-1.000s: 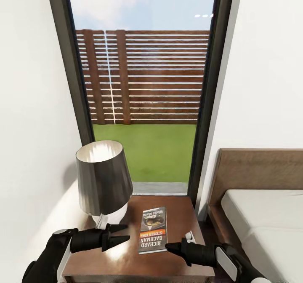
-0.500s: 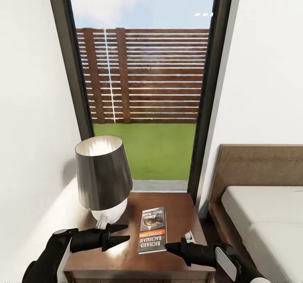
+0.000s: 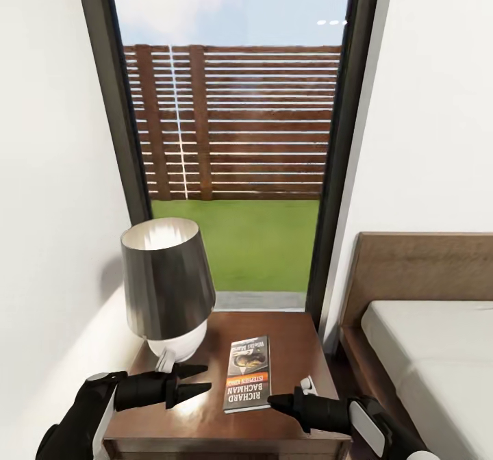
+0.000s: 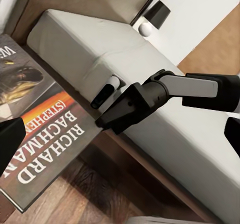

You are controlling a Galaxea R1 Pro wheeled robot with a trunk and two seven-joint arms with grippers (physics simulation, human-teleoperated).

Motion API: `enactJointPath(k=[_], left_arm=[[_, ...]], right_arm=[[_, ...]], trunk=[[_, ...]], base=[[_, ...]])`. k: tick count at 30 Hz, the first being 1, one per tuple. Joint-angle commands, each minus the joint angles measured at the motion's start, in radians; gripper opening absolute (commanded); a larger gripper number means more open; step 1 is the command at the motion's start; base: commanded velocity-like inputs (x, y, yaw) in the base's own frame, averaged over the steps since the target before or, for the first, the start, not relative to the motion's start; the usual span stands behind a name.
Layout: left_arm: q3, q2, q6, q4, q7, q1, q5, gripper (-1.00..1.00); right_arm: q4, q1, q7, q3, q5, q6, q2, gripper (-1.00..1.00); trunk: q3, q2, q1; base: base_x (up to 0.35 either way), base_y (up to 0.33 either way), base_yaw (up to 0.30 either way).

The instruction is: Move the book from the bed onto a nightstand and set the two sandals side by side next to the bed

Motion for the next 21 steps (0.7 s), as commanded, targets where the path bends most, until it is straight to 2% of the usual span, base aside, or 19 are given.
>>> enactJointPath(k=[1, 11, 19, 21], left_arm=[[0.003, 0.0, 0.01, -0.001, -0.007, -0.001, -0.008, 1.0], [0.006, 0.0, 0.01, 0.0, -0.007, -0.001, -0.008, 1.0], [0.006, 0.0, 0.01, 0.0, -0.007, -0.001, -0.007, 1.0], [0.006, 0.0, 0.011, 0.0, -0.007, -0.001, -0.007, 1.0]], right_arm=[[0.0, -0.001, -0.001, 0.004, -0.008, 0.005, 0.0, -1.0], [0.0, -0.001, -0.001, 0.004, -0.008, 0.005, 0.0, -1.0], [0.0, -0.001, -0.001, 0.004, -0.008, 0.005, 0.0, -1.0], [0.0, -0.001, -0.001, 0.004, -0.008, 0.005, 0.0, -1.0]], trunk=[[-0.001, 0.0, 0.0], [-0.001, 0.0, 0.0], [-0.001, 0.0, 0.0], [-0.007, -0.014, 0.008]], base=[[0.242, 0.0, 0.0], [0.289, 0.0, 0.0], [0.039, 0.0, 0.0], [0.002, 0.0, 0.0]])
